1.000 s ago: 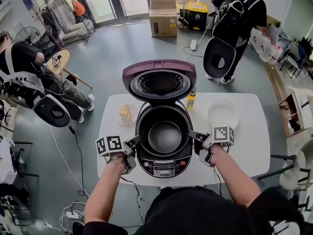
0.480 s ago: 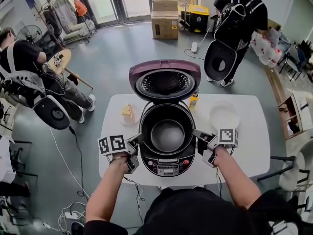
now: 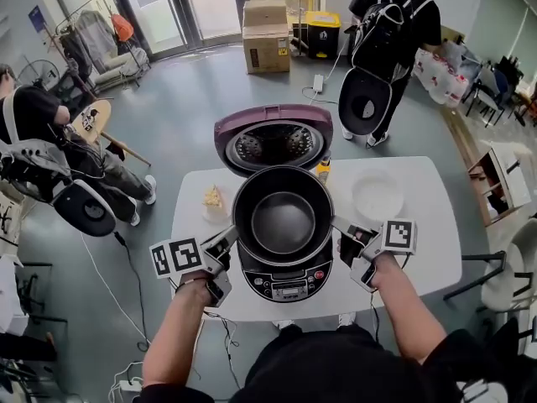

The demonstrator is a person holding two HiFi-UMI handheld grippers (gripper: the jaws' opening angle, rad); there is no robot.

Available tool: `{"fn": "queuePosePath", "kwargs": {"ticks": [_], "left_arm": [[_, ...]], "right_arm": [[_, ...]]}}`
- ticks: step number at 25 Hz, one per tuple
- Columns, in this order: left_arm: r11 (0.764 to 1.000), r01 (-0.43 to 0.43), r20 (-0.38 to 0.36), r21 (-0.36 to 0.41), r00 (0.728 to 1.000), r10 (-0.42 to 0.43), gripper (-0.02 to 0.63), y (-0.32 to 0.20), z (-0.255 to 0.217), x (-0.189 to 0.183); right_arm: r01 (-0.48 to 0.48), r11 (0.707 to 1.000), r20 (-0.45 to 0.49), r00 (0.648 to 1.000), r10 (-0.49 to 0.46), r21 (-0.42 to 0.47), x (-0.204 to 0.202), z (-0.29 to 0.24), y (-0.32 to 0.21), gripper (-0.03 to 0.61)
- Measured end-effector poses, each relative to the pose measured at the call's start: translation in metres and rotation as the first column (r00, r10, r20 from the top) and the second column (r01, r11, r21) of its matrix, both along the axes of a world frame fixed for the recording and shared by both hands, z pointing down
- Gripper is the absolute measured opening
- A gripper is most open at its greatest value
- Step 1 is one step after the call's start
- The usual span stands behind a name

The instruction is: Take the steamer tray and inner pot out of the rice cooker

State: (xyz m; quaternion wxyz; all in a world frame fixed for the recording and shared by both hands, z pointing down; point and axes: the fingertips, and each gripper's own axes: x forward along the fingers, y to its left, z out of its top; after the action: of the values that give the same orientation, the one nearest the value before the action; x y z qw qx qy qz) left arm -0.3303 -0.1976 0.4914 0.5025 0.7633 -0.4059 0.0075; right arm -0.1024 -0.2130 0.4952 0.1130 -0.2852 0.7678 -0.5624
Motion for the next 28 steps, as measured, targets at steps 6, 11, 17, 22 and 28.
{"fn": "queuePosePath", "kwargs": {"ticks": [6, 11, 17, 22, 28], "left_arm": [[0.998, -0.005, 0.007, 0.062, 1.0, 0.004, 0.018, -0.001, -0.041, 0.028], [0.995, -0.014, -0.002, 0.097, 1.0, 0.015, 0.02, 0.002, -0.055, 0.076], [0.993, -0.057, 0.0, 0.1, 0.998, 0.057, 0.021, 0.007, -0.053, 0.142], [0.991, -0.103, -0.016, 0.086, 0.994, 0.105, 0.025, 0.011, -0.043, 0.201], [0.986, -0.156, -0.025, 0.063, 0.987, 0.158, 0.025, 0.015, -0.028, 0.27]], "right_arm": [[-0.014, 0.997, 0.049, 0.999, 0.01, 0.071, 0.026, -0.045, 0.004, 0.008], [-0.05, 0.994, 0.05, 0.998, 0.046, 0.094, 0.076, -0.06, 0.013, 0.009], [-0.13, 0.983, 0.041, 0.991, 0.125, 0.128, 0.144, -0.068, 0.022, 0.009], [-0.197, 0.972, 0.025, 0.98, 0.195, 0.125, 0.202, -0.064, 0.037, 0.011], [-0.266, 0.958, -0.009, 0.963, 0.269, 0.111, 0.273, -0.048, 0.049, 0.011]]}}
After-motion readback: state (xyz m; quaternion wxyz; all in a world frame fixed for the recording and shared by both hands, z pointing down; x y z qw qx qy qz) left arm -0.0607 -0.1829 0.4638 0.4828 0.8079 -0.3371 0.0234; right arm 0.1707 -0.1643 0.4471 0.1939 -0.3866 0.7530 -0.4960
